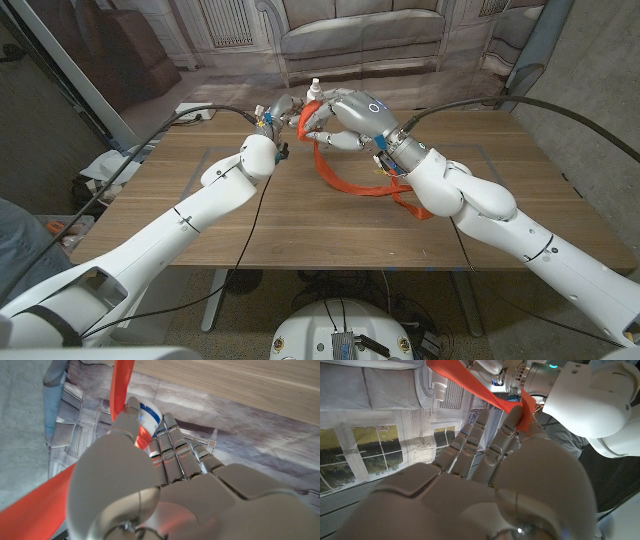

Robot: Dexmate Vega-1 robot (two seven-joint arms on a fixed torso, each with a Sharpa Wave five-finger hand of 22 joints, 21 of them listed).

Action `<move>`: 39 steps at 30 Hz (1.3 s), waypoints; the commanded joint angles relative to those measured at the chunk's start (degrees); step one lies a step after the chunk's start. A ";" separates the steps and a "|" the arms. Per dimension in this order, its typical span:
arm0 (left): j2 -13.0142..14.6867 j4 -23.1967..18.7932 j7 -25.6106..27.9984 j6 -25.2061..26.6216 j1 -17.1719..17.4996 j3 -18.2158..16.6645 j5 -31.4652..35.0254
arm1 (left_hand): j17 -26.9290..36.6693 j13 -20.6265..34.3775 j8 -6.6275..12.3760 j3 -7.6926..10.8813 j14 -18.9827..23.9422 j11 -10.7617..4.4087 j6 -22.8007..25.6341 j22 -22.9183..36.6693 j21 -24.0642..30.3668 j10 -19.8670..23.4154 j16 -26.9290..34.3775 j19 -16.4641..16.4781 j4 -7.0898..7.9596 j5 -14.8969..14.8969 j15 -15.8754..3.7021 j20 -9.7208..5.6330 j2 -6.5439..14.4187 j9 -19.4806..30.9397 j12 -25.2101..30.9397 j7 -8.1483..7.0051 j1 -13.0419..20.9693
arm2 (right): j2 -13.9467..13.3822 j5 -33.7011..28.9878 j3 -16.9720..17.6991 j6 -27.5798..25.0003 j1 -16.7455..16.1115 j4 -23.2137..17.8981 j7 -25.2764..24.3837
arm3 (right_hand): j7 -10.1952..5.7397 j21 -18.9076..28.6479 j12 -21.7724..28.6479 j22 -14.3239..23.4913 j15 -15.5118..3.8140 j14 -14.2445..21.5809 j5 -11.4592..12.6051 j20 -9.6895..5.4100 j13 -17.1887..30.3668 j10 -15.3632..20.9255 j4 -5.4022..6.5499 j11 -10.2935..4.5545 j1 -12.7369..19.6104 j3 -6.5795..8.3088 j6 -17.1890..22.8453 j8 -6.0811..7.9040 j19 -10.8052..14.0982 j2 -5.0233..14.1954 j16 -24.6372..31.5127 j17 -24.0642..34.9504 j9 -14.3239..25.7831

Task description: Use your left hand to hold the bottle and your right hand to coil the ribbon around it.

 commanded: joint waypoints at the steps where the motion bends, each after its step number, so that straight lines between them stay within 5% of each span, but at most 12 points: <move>1: 1.31 -0.79 -3.13 -5.20 -0.92 4.25 6.02 | 0.17 25.94 3.40 9.52 0.15 -5.69 7.28 0.30 0.15 5.68 0.28 -0.01 9.30 0.31 -1.62 0.00 1.32 4.37 9.21 -0.81 0.88 | 3.84 -2.32 -2.53 2.95 6.26 3.45 3.89 | -0.01 -0.18 0.07 0.10 -6.12 -0.57 0.24 -0.27 0.17 0.34 0.03 -0.16 -0.25 0.14 0.50 0.29 -0.08 0.06 -0.17 0.14 0.30; 15: 3.21 -2.18 -8.29 -8.55 -0.28 5.93 13.76 | 0.35 25.89 3.43 9.32 -0.04 -6.43 7.59 0.28 0.07 5.81 0.26 -0.19 9.40 0.24 -2.49 -0.35 1.20 3.98 9.22 -1.48 0.71 | 6.52 -4.79 -4.20 1.60 11.67 6.74 6.68 | -0.03 -0.36 -0.10 0.16 -6.20 -0.86 0.27 -1.01 0.20 0.21 0.11 -0.18 -0.24 0.07 0.42 0.20 -0.34 0.21 0.08 0.43 0.30; 26: 2.37 -1.10 -10.23 -9.67 1.56 4.63 14.10 | 0.33 25.76 3.62 9.27 -0.06 -6.55 7.89 0.27 0.03 6.02 0.18 -0.29 9.49 0.21 -2.64 -0.58 1.06 3.92 9.20 -1.75 0.52 | 6.03 -3.95 -2.44 -2.75 11.97 6.59 7.35 | -0.04 -0.45 -0.17 0.19 -6.26 -0.88 0.30 -1.07 0.24 0.15 0.18 -0.18 -0.24 0.06 0.34 0.14 -0.42 0.37 0.27 0.59 0.29; 39: 3.35 -2.44 -9.98 -13.30 4.75 2.81 14.00 | 0.29 25.86 3.58 9.33 0.11 -6.83 7.78 0.25 0.08 5.94 0.14 -0.15 9.55 0.22 -2.87 -0.71 1.01 3.67 9.19 -1.77 0.40 | 7.38 -1.80 -2.23 -10.31 13.93 11.01 8.44 | -0.04 -0.47 -0.21 0.22 -6.30 -0.76 0.32 -0.89 0.30 0.16 0.21 -0.17 -0.21 0.01 0.30 0.11 -0.34 0.47 0.53 0.79 0.30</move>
